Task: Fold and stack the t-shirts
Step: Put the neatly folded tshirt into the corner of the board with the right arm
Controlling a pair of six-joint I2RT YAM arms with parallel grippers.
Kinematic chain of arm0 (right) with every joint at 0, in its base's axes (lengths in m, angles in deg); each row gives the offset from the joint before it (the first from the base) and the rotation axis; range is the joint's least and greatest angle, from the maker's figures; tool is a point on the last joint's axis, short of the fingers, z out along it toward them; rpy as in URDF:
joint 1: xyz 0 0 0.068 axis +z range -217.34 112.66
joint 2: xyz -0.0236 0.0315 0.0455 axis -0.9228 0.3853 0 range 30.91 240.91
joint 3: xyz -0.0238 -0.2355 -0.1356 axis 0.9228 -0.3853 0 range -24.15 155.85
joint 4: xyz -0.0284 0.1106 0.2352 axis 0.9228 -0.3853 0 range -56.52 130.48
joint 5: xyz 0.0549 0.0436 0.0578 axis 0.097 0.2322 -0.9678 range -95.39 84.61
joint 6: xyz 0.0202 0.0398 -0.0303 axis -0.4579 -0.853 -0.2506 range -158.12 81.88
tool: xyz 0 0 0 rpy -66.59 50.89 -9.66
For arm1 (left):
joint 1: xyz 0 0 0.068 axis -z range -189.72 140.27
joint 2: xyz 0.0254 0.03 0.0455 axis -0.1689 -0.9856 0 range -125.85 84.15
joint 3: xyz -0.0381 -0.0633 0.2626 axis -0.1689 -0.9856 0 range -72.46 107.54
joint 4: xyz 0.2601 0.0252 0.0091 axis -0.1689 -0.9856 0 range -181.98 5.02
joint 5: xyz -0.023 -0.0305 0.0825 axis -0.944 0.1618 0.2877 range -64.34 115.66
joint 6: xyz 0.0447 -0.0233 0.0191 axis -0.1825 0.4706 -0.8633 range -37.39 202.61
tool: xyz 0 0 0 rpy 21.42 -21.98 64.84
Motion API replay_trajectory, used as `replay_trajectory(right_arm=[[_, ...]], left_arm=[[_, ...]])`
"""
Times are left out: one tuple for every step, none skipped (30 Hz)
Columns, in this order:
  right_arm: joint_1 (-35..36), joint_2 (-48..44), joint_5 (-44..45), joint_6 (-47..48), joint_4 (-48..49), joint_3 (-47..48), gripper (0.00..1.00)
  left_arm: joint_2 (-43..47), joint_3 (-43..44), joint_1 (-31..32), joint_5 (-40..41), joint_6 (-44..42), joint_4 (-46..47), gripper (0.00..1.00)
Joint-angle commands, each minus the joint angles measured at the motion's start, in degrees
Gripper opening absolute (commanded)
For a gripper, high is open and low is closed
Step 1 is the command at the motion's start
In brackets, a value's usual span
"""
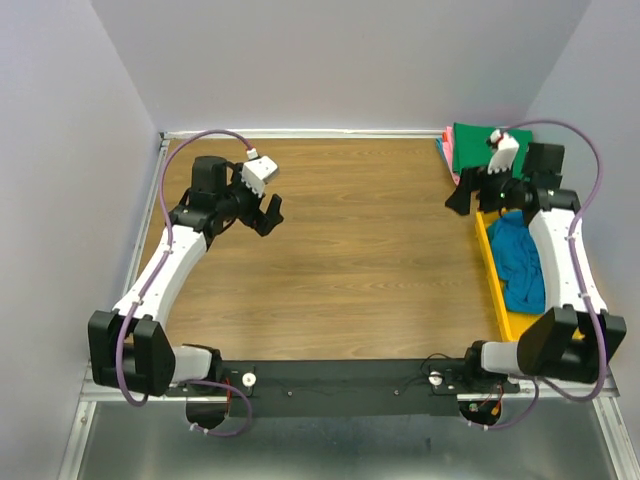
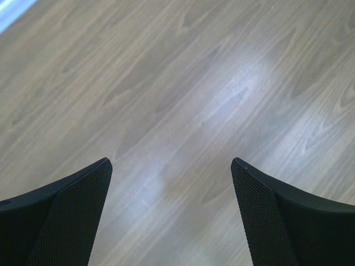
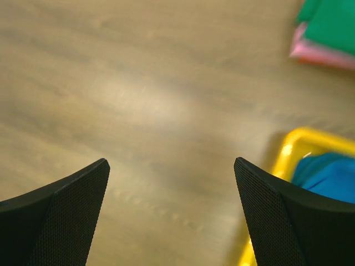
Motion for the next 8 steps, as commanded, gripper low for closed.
replay_trajectory(right_arm=[[1.0, -8.4, -2.4, 0.8, -4.1, -8.0, 1.00], [1.1, -9.5, -2.0, 1.0, -4.1, -9.4, 1.00], [1.1, -11.1, -1.4, 1.3, -4.1, -11.5, 1.00], [1.1, -11.8, -0.9, 1.3, -4.1, -12.3, 1.00], [1.1, -12.5, -0.3, 1.5, -4.2, -13.5, 1.00], [1.1, -13.3, -0.1, 1.7, -4.2, -13.8, 1.00], [1.1, -14.0, 0.0, 1.7, -4.2, -14.1, 1.00], [1.1, -15.5, 0.1, 1.9, -4.3, -14.3, 1.00]], left_arm=[[3.4, -3.7, -0.3, 0.8, 1.1, -1.2, 0.96], [3.8, -3.9, -0.4, 0.6, 1.2, -1.4, 0.96], [4.2, -4.3, -0.4, 0.4, 1.2, -1.5, 0.96], [4.4, -4.3, -0.4, 0.5, 1.5, -1.8, 0.96], [4.4, -4.1, -0.4, 0.6, 2.3, -2.2, 0.96], [4.4, -3.2, -0.4, 0.5, 2.3, -3.0, 0.96], [4.3, -2.6, -0.4, 0.6, 2.2, -3.8, 0.96], [4.4, -2.1, -0.3, 1.0, 2.3, -4.7, 0.96]])
